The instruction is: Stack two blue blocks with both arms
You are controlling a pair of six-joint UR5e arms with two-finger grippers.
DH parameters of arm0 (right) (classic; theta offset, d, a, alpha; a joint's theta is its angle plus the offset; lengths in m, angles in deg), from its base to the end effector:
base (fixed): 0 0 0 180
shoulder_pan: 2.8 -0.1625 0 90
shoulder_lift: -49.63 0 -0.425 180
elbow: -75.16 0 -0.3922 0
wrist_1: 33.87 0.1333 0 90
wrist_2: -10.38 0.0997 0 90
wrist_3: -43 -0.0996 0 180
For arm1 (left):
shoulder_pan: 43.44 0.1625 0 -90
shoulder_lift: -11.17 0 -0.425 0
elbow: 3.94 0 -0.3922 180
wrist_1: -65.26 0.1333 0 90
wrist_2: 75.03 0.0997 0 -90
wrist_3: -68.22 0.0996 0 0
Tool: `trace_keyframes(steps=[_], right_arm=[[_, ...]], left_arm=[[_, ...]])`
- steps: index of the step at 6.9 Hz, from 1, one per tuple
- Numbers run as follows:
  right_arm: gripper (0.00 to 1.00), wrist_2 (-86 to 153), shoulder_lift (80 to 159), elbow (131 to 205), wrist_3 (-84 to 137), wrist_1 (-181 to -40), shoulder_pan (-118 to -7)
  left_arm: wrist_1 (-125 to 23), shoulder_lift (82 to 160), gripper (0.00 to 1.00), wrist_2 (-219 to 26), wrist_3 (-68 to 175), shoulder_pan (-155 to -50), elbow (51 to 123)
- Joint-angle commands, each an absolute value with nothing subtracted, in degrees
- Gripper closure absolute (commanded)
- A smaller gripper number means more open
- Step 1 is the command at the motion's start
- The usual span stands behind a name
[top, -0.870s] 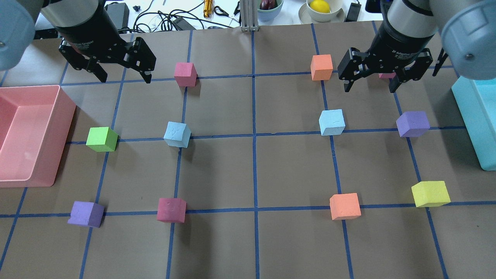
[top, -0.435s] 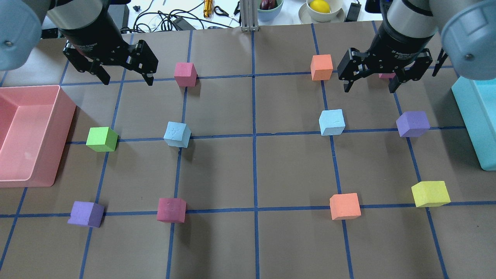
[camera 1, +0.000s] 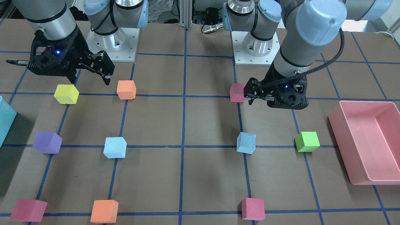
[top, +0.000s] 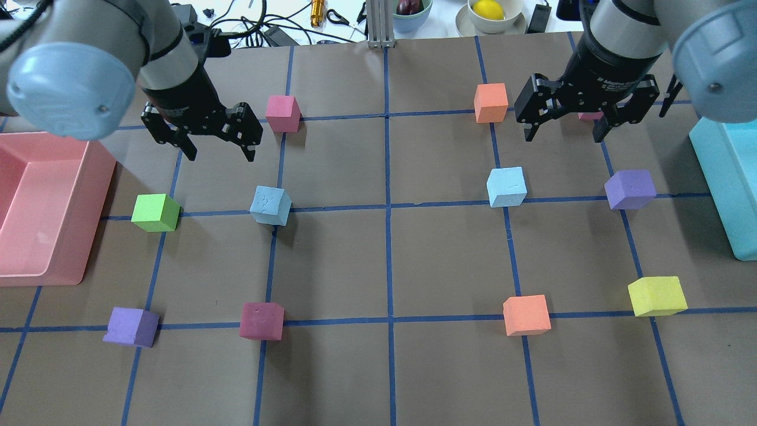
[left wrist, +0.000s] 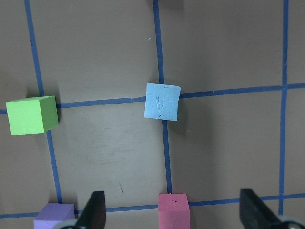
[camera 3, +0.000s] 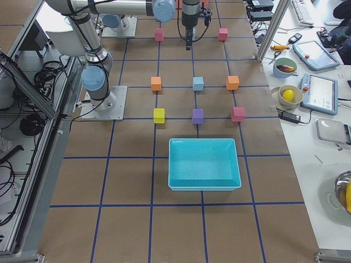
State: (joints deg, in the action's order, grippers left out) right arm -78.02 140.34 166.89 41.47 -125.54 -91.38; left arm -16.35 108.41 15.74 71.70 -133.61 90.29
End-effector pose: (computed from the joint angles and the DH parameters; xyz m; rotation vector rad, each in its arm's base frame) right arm 0.1240 -0.4909 0.4821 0.0799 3.1126 -0.0176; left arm -0.1335 -0.5317 0.4013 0.1002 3.1270 0.0847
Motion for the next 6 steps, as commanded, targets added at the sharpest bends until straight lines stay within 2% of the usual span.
trace_keyframes(steps=[1, 2, 4, 6], right_arm=[[0.00, -78.1, 140.0, 167.6, 41.5, -125.6, -91.3], [0.00, -78.1, 139.2, 167.9, 41.9, -126.7, -91.3], [0.00, -77.9, 129.9, 168.5, 41.6, -128.5, -90.8], [0.00, -77.8, 119.0, 169.1, 42.4, -145.2, -90.9]], left_arm=[[-2.9, 111.6, 0.00, 15.9, 71.6, -133.6, 99.6], [-0.4, 112.8, 0.00, 15.9, 71.6, -133.6, 101.6], [1.1, 115.0, 0.00, 15.9, 71.5, -133.6, 102.1], [5.8, 118.5, 0.00, 15.9, 71.2, -133.7, 102.1]])
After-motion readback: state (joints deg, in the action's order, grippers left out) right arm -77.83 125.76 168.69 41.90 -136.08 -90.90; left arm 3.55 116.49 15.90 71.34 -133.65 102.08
